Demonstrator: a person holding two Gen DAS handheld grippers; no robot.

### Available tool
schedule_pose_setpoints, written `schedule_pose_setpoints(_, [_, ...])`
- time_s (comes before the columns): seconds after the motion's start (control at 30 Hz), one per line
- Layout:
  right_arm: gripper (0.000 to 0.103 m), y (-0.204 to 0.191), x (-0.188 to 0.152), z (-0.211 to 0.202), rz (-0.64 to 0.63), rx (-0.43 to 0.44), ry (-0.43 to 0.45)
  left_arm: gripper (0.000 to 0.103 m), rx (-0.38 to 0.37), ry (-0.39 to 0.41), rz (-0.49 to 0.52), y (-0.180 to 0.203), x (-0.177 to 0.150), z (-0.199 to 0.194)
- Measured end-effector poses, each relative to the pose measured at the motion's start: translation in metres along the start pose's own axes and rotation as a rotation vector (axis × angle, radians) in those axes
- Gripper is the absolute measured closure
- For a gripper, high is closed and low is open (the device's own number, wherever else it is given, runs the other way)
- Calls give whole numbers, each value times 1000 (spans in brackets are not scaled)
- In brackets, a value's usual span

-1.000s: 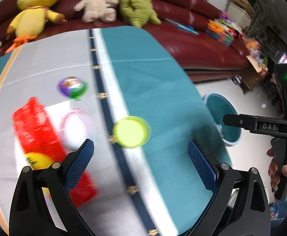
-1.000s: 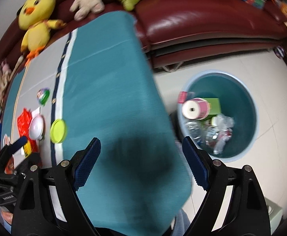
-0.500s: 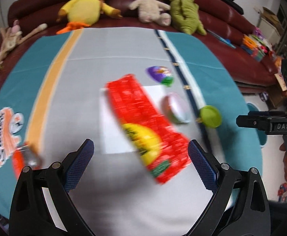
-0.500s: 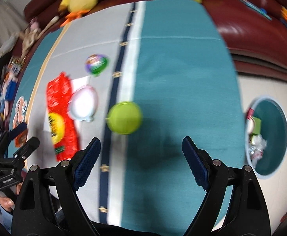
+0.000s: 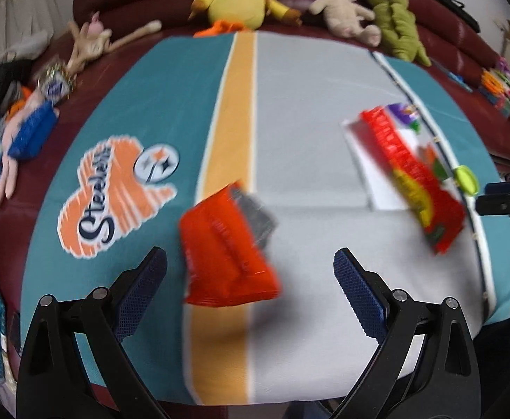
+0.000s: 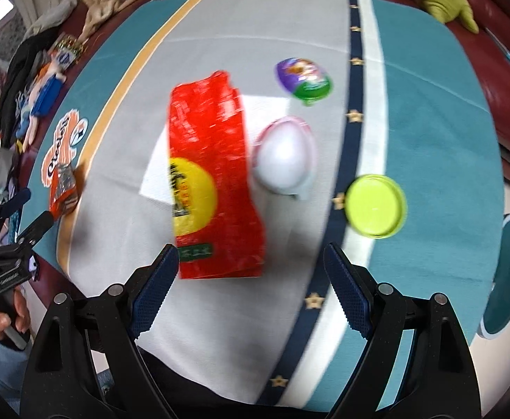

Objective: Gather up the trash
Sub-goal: 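Grasp the orange snack packet with the left tool while the right tool grasps the red wrapper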

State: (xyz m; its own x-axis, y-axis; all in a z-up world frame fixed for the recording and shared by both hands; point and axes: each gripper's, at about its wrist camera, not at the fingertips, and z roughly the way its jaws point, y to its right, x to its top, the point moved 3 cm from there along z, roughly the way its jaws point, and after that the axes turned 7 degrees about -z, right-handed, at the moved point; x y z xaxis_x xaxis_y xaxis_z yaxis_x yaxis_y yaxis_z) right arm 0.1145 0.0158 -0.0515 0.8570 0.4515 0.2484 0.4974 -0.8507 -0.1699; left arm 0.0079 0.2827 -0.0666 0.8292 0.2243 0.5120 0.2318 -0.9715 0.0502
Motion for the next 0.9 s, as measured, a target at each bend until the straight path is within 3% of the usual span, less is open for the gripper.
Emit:
schedule_pose_setpoints(0.2, [22,-13,8,14,0,10,-32,7,-65,-23,-44,-14,3,34])
schedule_pose_setpoints(0.27, [22,-17,14,19,6,26,-38,18,-79,-1,-43,-12,5,36])
schedule_pose_setpoints(0.3, [22,-18,16,20,7,31,-38,33,-84,2,-34,-9,6,37])
schedule_pose_setpoints(0.33, [22,-19,21,23,9,39,-38,40,-95,-4,-28,-6,8,39])
schedule_pose_setpoints(0.5, [22,-20,37,39,38,85,-54,57,-145,6,-11,14,15,44])
schedule_pose_setpoints(0.67, [22,-17,52,53,49,79,-59,58,-218,3,12,43,22,49])
schedule_pose_setpoints(0.9, [22,-11,60,67,44,49,-72,53,-218,-17,17,54,24,59])
